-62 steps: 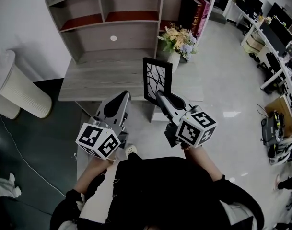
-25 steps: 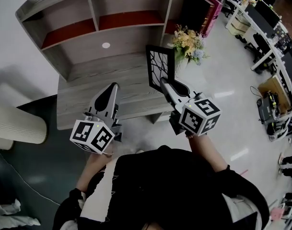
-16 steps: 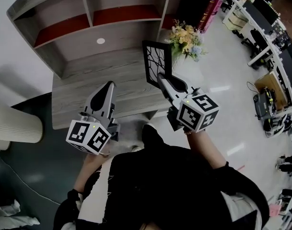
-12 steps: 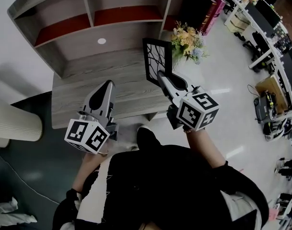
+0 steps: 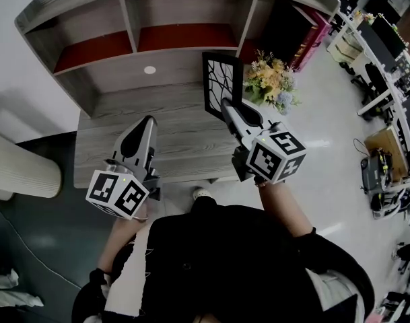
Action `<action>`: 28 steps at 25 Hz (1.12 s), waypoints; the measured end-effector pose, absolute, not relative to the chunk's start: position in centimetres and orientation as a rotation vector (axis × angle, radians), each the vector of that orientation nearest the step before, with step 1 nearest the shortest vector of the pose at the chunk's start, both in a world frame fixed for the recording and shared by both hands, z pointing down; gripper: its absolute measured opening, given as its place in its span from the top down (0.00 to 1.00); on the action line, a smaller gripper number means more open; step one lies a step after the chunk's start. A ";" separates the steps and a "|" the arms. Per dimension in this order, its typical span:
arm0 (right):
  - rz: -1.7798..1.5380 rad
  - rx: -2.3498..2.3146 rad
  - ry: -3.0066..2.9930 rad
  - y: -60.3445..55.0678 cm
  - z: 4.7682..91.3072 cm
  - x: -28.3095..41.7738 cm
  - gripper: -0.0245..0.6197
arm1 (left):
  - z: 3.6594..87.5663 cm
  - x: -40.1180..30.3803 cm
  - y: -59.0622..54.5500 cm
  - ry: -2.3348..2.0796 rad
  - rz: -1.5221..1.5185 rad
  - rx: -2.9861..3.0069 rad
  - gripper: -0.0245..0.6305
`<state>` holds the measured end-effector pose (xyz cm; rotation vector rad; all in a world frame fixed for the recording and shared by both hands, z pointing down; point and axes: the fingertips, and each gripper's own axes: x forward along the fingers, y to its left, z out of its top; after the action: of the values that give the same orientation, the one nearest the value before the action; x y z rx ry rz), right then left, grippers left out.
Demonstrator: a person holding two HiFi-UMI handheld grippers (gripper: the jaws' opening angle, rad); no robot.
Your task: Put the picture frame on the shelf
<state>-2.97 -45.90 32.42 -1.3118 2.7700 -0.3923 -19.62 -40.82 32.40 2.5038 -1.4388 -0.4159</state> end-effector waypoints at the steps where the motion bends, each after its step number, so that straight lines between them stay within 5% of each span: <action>1: -0.388 -1.308 2.767 -46.5 32.2 -2.9 0.89 | 32.3 -19.6 -41.3 -1.446 -0.412 2.502 0.94; 16: -0.504 -1.151 2.680 -54.3 30.1 -3.5 0.89 | 30.2 -20.7 -46.3 -1.570 -0.408 2.487 0.94; 28: -1.156 -0.872 2.281 -59.4 31.7 -6.0 0.89 | 30.6 -22.8 -46.7 -1.671 -0.377 2.422 0.94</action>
<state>-5.96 -59.36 31.72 -0.8723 2.2813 -1.1559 -22.84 -46.69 30.56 2.4222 -1.6708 -0.3766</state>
